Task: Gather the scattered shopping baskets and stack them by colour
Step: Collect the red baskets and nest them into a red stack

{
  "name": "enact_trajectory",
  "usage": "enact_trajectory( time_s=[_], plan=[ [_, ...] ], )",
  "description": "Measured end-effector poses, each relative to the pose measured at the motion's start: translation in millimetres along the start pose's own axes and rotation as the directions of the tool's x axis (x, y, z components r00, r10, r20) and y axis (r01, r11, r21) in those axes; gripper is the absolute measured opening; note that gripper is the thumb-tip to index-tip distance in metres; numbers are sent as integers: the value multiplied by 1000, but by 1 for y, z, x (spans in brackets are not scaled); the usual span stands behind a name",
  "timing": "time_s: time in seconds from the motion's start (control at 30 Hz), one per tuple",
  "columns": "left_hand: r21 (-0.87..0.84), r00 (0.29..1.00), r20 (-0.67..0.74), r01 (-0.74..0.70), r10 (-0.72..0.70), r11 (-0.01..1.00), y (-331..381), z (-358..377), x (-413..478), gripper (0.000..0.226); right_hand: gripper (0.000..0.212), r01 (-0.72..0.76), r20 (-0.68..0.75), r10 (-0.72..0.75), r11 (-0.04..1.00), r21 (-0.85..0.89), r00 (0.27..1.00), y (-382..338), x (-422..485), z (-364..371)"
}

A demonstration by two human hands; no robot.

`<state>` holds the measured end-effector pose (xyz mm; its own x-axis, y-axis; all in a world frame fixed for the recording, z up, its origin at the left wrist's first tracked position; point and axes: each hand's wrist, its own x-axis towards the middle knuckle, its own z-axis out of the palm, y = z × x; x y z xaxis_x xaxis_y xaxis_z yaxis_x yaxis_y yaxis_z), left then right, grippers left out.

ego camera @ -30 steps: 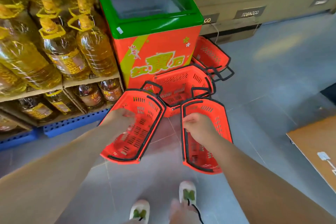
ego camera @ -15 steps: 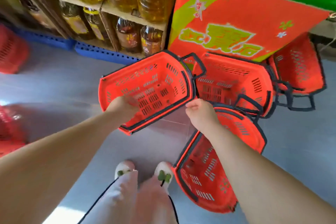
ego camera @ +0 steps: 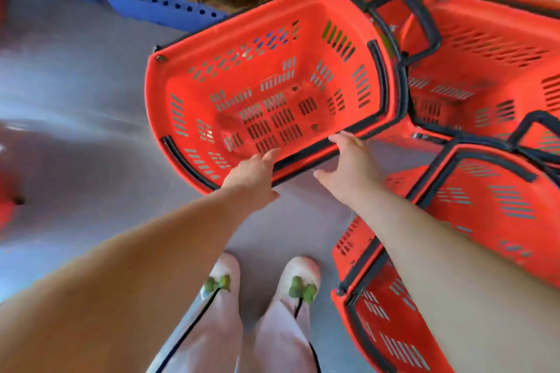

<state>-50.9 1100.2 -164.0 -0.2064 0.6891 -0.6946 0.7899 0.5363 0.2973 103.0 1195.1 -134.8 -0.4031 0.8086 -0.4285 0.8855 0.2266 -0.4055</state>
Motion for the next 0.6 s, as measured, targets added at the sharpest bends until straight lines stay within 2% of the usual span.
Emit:
enact_trajectory(
  time_s=[0.17, 0.27, 0.4, 0.5, 0.6],
  plan=[
    [159, 996, 21, -88, 86, 983, -24, 6, 9, 77, 91, 44, 66, -36, 992, -120, 997, -2, 12, 16],
    [217, 994, 27, -105, 102, 971, -50, -7, 7, 77, 94, 98, 114, -71, 963, -252, 991, -13, 24, 24],
    [295, 995, 62, -89, 74, 951, -109, -32, 1, 72, 85, 182, 261, -86, 912, -368, 962, -47, 34, 48],
    [337, 995, 58, -98, 83, 937, -148, -45, -3, 70, 63, 252, 347, -130, 908, -335, 929, -71, 30, 71],
    [332, 999, 13, -51, 50, 942, -182, -56, -6, 68, 48, 289, 337, -184, 911, -294, 923, -99, 27, 93]
  ],
)
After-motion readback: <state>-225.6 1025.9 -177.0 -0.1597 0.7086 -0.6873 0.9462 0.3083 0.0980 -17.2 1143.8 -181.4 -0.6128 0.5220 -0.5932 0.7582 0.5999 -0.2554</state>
